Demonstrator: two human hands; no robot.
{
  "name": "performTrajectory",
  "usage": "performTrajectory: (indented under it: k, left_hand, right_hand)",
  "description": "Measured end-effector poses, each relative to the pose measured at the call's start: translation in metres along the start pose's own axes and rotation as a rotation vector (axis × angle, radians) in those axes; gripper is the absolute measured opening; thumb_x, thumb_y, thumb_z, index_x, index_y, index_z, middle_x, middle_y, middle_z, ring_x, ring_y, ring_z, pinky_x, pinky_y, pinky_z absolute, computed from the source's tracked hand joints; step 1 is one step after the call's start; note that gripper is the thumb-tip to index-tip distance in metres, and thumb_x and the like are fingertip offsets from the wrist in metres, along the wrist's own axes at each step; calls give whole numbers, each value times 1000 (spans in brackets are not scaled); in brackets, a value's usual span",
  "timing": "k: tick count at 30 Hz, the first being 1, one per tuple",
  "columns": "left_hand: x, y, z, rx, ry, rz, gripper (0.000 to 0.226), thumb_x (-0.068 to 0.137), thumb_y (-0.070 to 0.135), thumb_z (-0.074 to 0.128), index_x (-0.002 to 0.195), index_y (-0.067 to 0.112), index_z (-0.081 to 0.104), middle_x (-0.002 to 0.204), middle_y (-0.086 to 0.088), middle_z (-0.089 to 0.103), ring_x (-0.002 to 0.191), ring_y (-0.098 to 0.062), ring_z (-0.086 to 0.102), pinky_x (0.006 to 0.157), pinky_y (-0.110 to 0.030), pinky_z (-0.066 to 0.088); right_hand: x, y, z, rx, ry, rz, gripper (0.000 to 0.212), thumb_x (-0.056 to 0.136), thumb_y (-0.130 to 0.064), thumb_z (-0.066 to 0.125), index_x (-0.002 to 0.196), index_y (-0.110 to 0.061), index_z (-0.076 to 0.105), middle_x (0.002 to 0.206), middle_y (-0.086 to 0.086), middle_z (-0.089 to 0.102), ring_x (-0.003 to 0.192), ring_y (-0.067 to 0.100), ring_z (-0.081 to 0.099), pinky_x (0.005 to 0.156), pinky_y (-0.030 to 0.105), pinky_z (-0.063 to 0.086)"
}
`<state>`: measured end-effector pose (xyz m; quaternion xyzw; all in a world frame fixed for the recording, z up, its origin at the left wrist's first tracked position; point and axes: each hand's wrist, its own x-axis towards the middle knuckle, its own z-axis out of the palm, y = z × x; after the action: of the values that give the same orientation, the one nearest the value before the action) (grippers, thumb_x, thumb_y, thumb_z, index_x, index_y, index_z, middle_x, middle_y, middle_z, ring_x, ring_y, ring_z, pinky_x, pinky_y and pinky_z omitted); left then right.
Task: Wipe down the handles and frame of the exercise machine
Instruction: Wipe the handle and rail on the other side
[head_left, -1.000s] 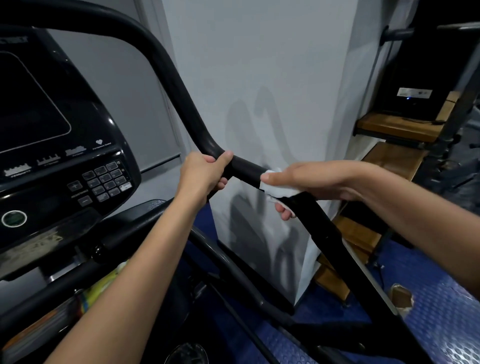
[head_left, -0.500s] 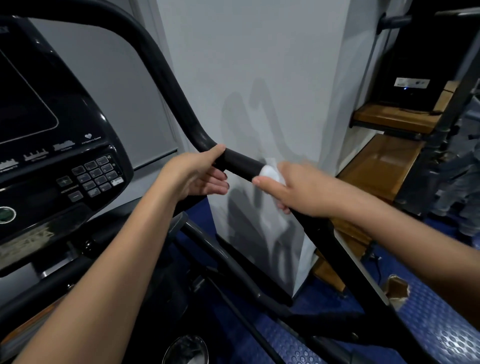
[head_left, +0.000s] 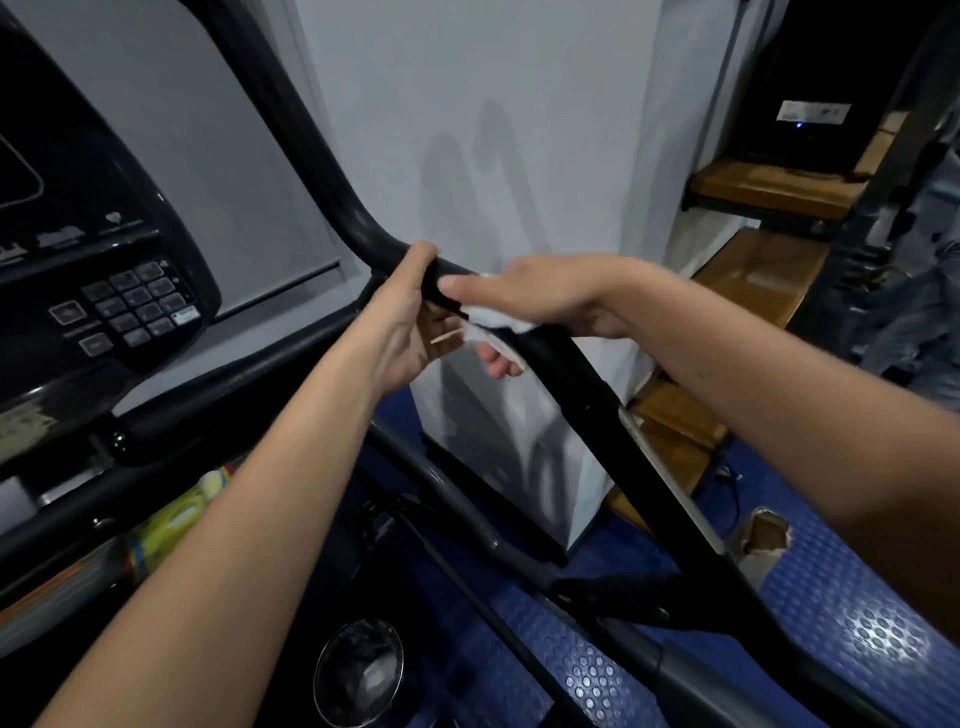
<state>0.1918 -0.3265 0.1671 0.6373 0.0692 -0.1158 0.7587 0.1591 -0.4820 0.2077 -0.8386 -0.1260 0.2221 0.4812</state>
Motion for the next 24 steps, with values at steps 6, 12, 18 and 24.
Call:
performTrajectory:
  k: [6,12,18,24]
  left_hand:
    - [-7,9,2,-57,-19,-53,25,92,35,54,87,14,66,103,1,73,92,-16,60,86,-32,45]
    - [-13,10,12,-151,38,-36,10,93,28,55,87,22,49,91,8,76,92,-14,68,107,-35,38]
    - [-7,5,1,-164,-52,-3,15,92,29,58,99,19,50,106,0,78,97,-17,72,105,-38,41]
    - [-7,-3,-11,-36,-159,77,37,103,38,48,93,9,69,88,-5,76,86,-13,73,89,-26,53]
  right_hand:
    - [-12,14,12,23,179,-17,43,93,-61,55,90,-18,57,64,3,64,48,13,62,55,24,52]
    - [-62,70,40,-648,617,-184,47,95,-65,43,96,-17,41,63,-4,52,50,13,49,43,26,29]
    - [-42,41,25,-571,489,-123,56,90,-69,51,94,-13,51,71,-1,61,62,15,59,55,32,46]
    - [14,-22,4,-421,36,153,49,92,-56,61,87,-7,69,78,6,74,69,19,73,75,28,60]
